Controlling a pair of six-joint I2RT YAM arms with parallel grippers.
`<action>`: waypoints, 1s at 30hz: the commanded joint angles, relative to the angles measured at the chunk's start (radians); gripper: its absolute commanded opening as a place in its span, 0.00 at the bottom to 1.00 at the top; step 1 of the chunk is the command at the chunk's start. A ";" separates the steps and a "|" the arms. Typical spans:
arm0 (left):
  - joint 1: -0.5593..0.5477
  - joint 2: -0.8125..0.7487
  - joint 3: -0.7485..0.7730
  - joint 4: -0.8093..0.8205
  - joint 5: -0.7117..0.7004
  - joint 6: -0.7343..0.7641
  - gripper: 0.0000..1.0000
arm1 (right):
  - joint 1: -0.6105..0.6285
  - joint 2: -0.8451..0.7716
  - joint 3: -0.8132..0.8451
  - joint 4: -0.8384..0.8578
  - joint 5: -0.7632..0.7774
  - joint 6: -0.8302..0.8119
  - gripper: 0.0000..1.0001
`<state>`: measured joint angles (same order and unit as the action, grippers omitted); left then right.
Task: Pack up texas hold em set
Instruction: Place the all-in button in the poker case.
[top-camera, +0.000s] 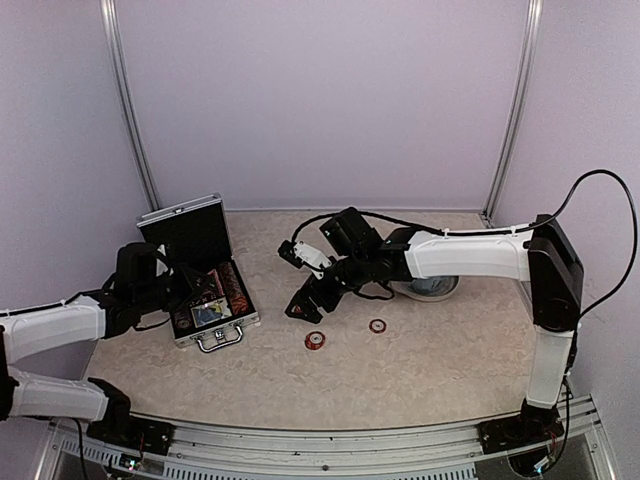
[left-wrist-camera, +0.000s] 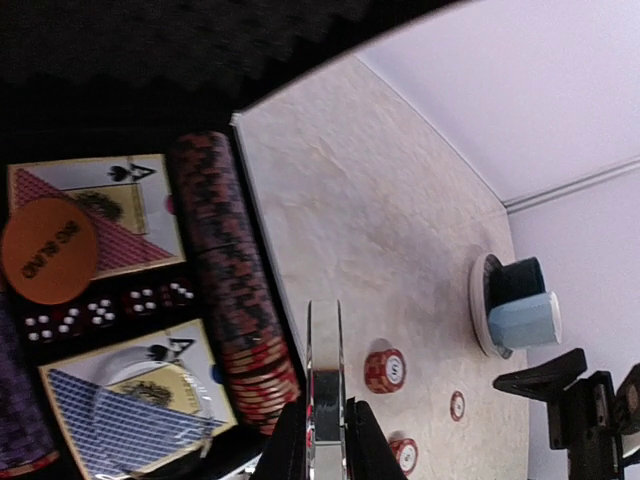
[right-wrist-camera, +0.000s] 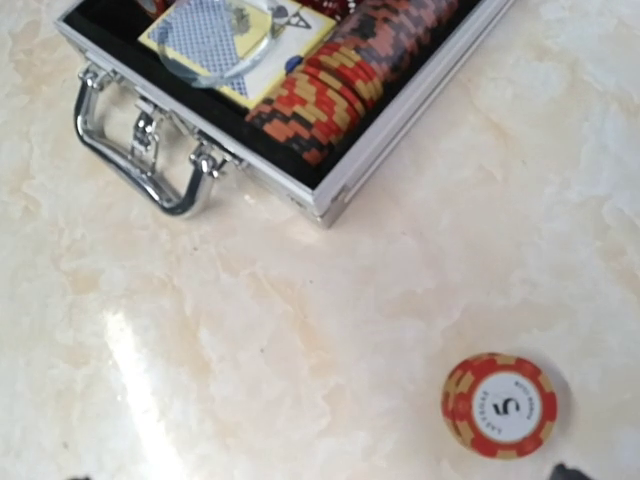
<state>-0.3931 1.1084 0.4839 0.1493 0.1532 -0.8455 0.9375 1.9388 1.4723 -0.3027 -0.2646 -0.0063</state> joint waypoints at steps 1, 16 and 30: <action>0.066 -0.038 -0.047 -0.025 -0.052 0.032 0.00 | -0.008 -0.020 -0.013 0.005 0.003 0.004 0.99; 0.100 0.152 -0.069 0.237 -0.068 -0.041 0.00 | -0.012 -0.031 -0.046 0.013 0.001 0.003 0.99; 0.127 0.339 -0.009 0.385 -0.079 -0.079 0.02 | -0.018 -0.047 -0.060 -0.003 0.016 -0.008 0.99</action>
<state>-0.2771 1.4124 0.4274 0.4507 0.0708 -0.9157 0.9260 1.9366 1.4261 -0.3016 -0.2626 -0.0074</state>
